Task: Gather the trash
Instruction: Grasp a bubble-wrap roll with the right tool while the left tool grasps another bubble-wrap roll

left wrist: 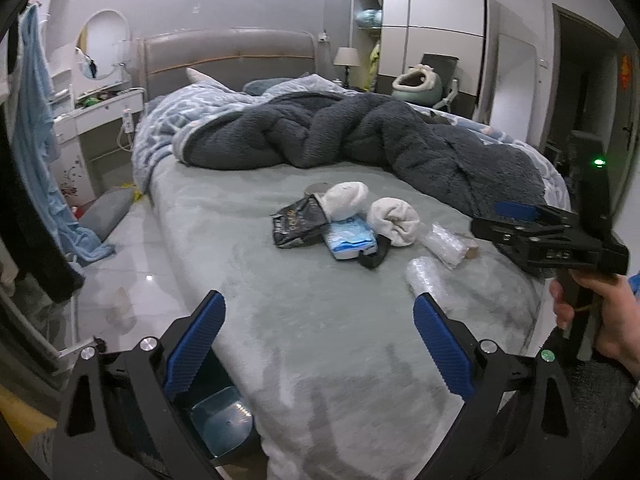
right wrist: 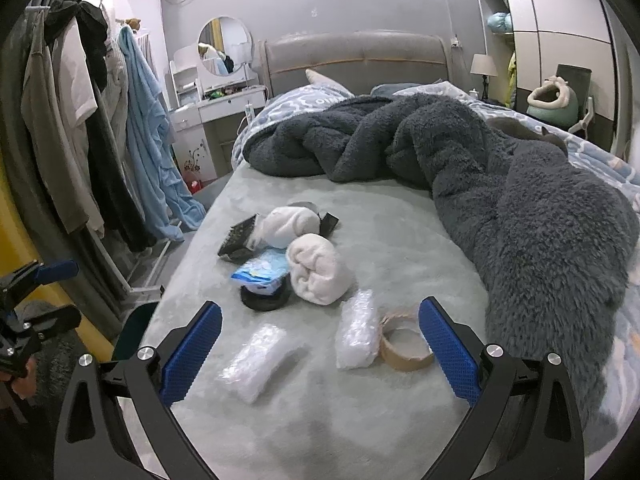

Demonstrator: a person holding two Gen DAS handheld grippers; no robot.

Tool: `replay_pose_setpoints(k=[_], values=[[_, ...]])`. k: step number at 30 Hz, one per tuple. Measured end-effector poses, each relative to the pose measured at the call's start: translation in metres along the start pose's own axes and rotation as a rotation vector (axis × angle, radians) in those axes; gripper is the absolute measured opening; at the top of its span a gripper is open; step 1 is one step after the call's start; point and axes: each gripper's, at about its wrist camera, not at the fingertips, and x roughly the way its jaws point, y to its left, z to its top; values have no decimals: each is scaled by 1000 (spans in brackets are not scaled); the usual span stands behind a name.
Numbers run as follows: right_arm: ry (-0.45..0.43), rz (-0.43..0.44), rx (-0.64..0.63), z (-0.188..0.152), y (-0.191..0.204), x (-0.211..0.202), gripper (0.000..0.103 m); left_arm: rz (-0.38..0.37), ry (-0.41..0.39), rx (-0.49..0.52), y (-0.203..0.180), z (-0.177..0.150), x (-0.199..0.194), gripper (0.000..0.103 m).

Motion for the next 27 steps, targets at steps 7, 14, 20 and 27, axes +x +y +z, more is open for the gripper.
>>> replay_pose_setpoints(k=[7, 14, 20, 27], values=[[34, 42, 1, 2, -14, 18, 95, -93, 33, 23, -14, 3, 22, 89], [58, 98, 18, 3, -31, 23, 92, -143, 70, 52, -26, 5, 42, 87], [102, 129, -20, 3, -29, 33, 85, -194, 89, 67, -39, 6, 59, 84], [125, 179, -37, 5, -35, 43, 61, -252, 121, 101, -62, 5, 78, 76]])
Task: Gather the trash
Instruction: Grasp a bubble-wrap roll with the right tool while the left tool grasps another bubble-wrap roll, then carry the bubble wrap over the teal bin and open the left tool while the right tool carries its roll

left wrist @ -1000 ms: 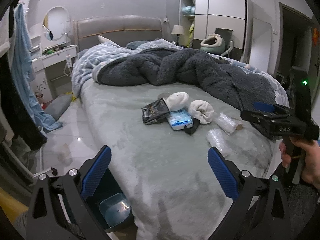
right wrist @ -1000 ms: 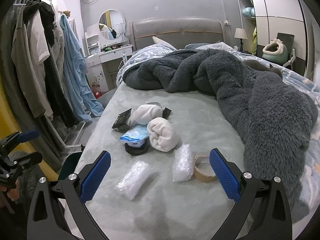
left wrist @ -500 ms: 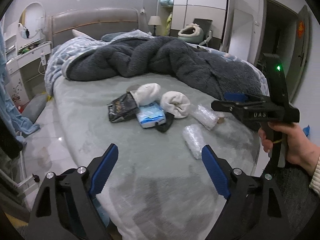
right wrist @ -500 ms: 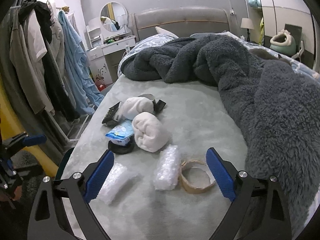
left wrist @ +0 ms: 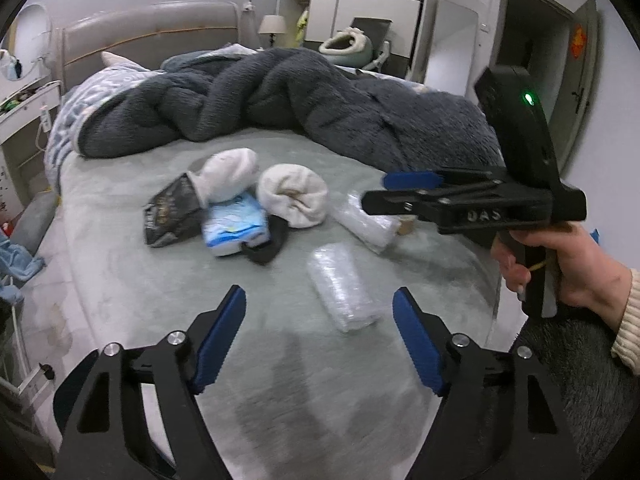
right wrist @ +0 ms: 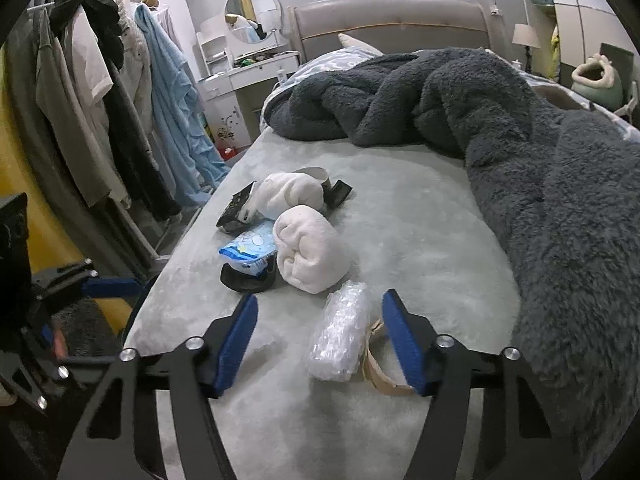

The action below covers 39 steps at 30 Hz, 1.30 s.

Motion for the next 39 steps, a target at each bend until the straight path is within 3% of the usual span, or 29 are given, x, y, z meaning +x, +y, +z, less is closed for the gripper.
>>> replay_pose_setpoints(k=[4, 13, 15, 20, 31, 39], values=[[23, 14, -30, 4, 1, 7, 55, -21, 10, 2, -7, 3, 12, 73], [141, -48, -106, 5, 3, 37, 48, -34, 55, 3, -16, 5, 38, 63], [157, -60, -111, 4, 2, 40, 40, -31, 68, 1, -17, 5, 45, 57], [174, -84, -141, 4, 5, 46, 35, -16, 100, -20, -16, 6, 58, 41], [22, -8, -8, 27, 0, 10, 32, 2, 33, -89, -1, 17, 41, 35], [-30, -24, 34, 46, 14, 4, 32, 50, -51, -138, 21, 27, 8, 35]])
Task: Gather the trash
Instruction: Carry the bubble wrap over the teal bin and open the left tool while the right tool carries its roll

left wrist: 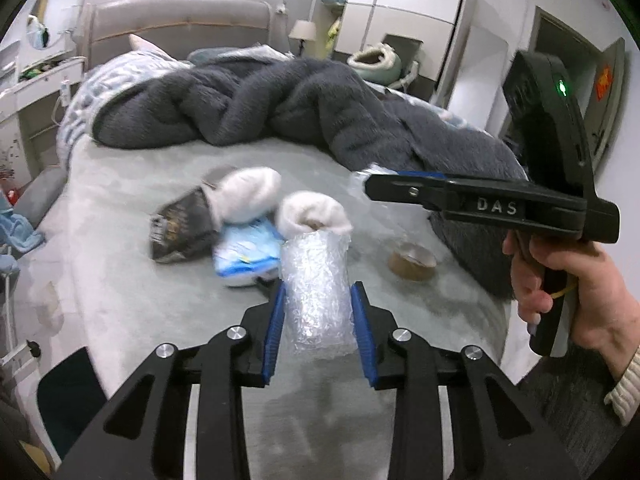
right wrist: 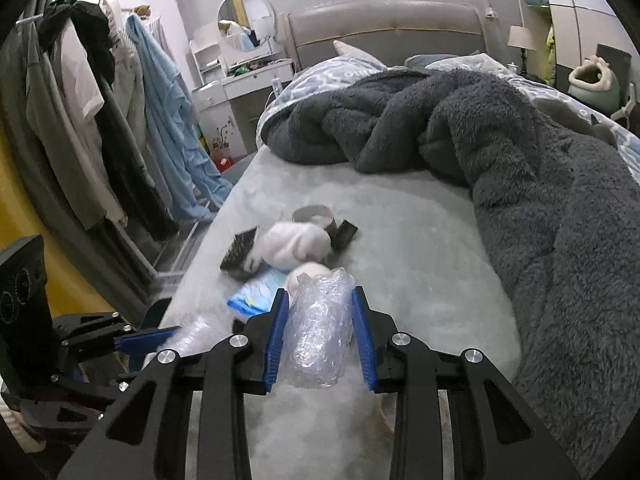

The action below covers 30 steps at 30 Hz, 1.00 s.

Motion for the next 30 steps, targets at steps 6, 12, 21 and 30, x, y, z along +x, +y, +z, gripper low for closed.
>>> replay_pose_setpoints(k=[6, 12, 21, 30], values=[[-18, 18, 13, 17, 24, 5, 32, 77, -11, -38, 31, -1, -17, 35], [-5, 33, -61, 31, 68, 20, 32, 162, 10, -125, 73, -6, -32, 35], [17, 80, -107, 50, 118, 49, 32, 263, 61, -195, 136, 7, -47, 36], [86, 159, -171, 55, 187, 95, 32, 325, 132, -308, 205, -27, -51, 36]])
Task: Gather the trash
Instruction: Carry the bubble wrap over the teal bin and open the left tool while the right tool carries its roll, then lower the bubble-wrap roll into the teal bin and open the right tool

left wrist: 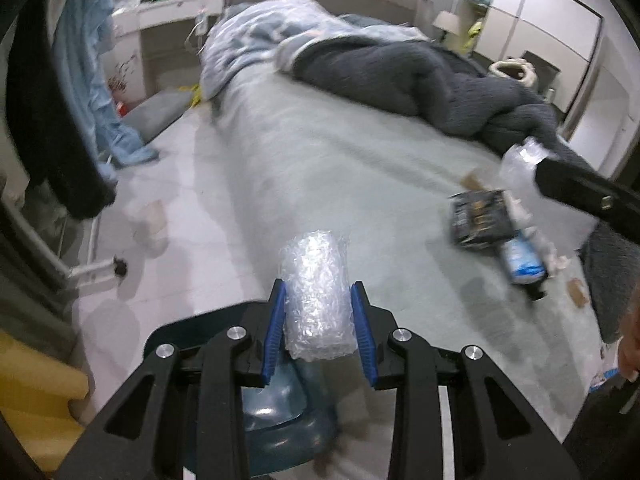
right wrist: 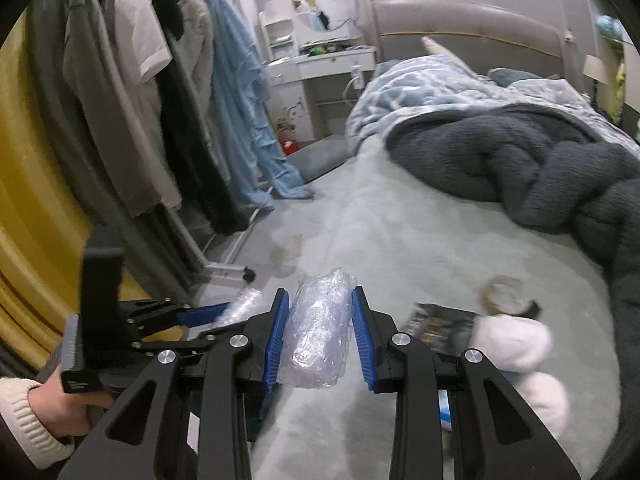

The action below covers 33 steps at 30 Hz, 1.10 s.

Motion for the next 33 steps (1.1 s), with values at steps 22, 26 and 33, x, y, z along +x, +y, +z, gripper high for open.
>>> replay_pose_setpoints(k=[22, 26, 33], values=[[261, 101, -99, -14, 87, 147, 32, 26, 370, -229, 122, -72, 55, 37], [304, 103, -131, -23, 95, 164, 32, 27, 409, -256, 134, -80, 56, 43], [375, 93, -139, -37, 98, 192, 32, 29, 393, -248, 143, -80, 45, 64]])
